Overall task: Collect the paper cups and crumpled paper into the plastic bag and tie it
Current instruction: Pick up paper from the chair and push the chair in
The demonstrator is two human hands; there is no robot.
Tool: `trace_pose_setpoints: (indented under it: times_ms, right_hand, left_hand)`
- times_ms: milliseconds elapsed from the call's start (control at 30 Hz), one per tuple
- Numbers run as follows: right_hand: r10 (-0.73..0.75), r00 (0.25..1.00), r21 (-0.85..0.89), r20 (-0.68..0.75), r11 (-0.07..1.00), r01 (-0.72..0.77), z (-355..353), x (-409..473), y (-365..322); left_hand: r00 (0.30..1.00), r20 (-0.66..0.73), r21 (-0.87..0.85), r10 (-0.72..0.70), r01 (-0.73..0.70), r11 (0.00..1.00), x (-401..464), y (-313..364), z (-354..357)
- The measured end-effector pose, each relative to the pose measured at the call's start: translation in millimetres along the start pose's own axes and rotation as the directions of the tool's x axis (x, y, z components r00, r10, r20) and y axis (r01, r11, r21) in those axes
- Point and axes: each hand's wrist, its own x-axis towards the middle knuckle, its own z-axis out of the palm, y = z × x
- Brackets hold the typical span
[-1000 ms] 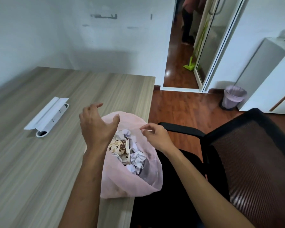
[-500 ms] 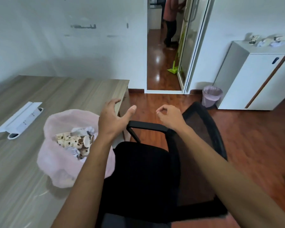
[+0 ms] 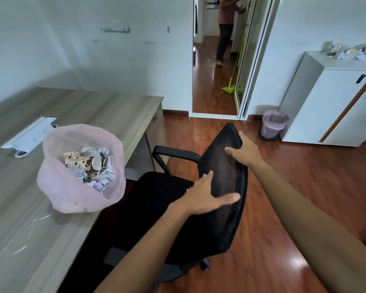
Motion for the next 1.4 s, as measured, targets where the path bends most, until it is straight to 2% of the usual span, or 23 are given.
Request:
trace_pose_setpoints:
  times_ms: [67, 167, 233, 567, 833, 933, 1200, 1400]
  right_hand:
    - [-0.048, 0.999, -0.007, -0.003, 0.999, 0.048, 8.8, -3.0, 11.7]
    - [-0.067, 0.997, 0.049, -0.039, 0.996, 0.069, 13.4, -5.4, 18.1]
    - [-0.070, 0.997, 0.067, -0.038, 0.995, 0.073, 15.2, -5.1, 18.6]
    - [-0.081, 0.997, 0.108, -0.017, 0.991, 0.083, 37.7, -3.5, -0.8]
    - [-0.039, 0.998, 0.186, -0.054, 0.981, 0.048, 75.2, -0.9, -40.8]
    - [-0.069, 0.997, 0.209, -0.047, 0.975, 0.077, 91.5, 0.7, -58.8]
    - [-0.088, 0.996, 0.229, 0.013, 0.970, 0.082, 135.8, 3.8, -113.2]
    - [-0.079, 0.997, 0.231, 0.024, 0.970, 0.072, 167.2, 0.3, -153.3]
  left_hand:
    - [0.989, 0.135, 0.036, -0.055, 0.051, 0.998, 2.2, -5.0, 20.9]
    - [0.950, 0.296, -0.150, -0.099, 0.149, 0.977, 1.5, -14.9, 42.1]
    - [0.944, 0.312, -0.208, -0.109, 0.180, 0.961, -0.9, -18.6, 48.6]
    - [0.967, 0.213, -0.186, -0.143, 0.184, 0.965, -8.5, -34.9, 39.9]
    - [0.971, 0.105, -0.173, -0.215, 0.231, 0.958, -22.1, -59.2, 1.2]
    - [0.970, 0.065, -0.155, -0.236, 0.244, 0.957, -32.2, -65.2, -13.7]
    - [0.924, -0.086, -0.006, -0.373, 0.374, 0.927, -48.3, -74.7, -45.3]
    - [0.892, -0.186, -0.079, -0.412, 0.405, 0.911, -60.1, -109.7, -77.7]
